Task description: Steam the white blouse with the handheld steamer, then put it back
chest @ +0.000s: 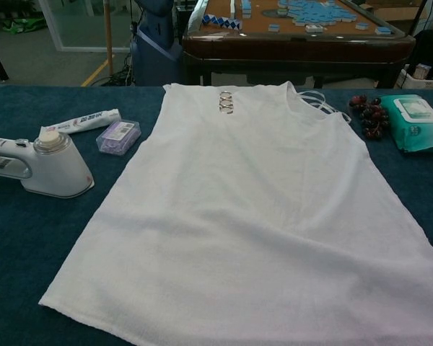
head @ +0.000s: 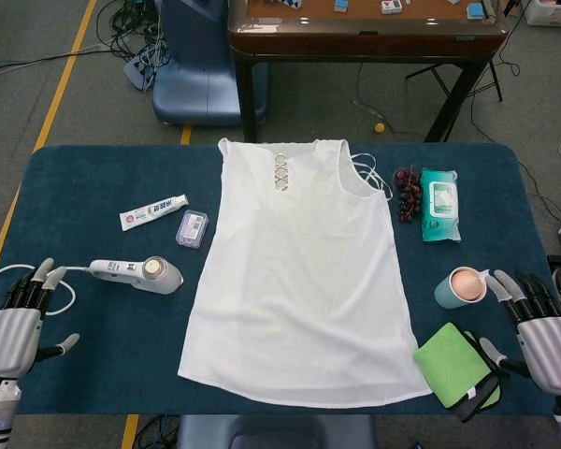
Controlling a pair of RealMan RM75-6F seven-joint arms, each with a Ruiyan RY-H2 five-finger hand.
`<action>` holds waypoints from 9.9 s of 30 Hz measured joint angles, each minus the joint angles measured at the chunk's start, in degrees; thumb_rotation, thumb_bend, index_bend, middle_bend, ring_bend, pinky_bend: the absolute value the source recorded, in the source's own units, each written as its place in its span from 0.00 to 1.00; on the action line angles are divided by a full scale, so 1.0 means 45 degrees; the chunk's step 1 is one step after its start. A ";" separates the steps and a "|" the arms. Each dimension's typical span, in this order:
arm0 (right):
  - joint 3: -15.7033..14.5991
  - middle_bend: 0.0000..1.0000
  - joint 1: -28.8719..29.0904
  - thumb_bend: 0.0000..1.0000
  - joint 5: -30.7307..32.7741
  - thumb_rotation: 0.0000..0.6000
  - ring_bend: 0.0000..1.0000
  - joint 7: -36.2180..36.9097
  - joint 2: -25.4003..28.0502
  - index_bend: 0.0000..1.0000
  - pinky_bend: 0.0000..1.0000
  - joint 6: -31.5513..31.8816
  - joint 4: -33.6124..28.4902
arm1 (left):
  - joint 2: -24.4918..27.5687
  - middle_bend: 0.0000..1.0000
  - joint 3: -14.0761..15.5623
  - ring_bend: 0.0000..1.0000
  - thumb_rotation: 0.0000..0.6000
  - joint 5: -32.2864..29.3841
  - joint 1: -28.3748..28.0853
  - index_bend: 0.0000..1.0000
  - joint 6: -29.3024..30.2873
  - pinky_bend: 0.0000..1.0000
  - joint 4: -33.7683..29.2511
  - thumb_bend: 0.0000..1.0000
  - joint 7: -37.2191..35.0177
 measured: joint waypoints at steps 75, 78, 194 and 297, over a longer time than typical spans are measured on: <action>0.0335 0.09 -0.0148 0.26 0.1050 1.00 0.00 -0.0240 0.0439 0.00 0.00 -0.0072 -0.0391 | -0.7980 0.44 -0.0924 0.40 1.00 -0.1849 -0.5792 0.56 -0.4961 0.29 1.5030 0.20 -0.3847; 0.0329 0.09 -0.0157 0.26 0.1068 1.00 0.00 -0.0226 0.0431 0.00 0.00 -0.0085 -0.0388 | -0.8226 0.46 -0.0823 0.41 1.00 -0.1695 -0.5869 0.60 -0.4945 0.31 1.5382 0.20 -0.4155; -0.1513 0.07 0.5335 0.78 0.1696 0.82 0.00 0.0309 -0.4672 0.00 0.00 -0.8636 0.2147 | -0.9038 0.77 -0.0072 0.67 1.00 0.0040 -0.6515 0.87 -0.3770 0.64 1.0672 0.20 -0.4328; -0.1779 0.06 0.5402 0.78 0.1735 0.82 0.00 -0.0350 -0.4402 0.00 0.00 -0.8023 0.1339 | -0.9906 0.78 -0.0688 0.66 1.00 -0.0797 -0.7379 0.88 -0.3671 0.64 1.6401 0.20 -0.6232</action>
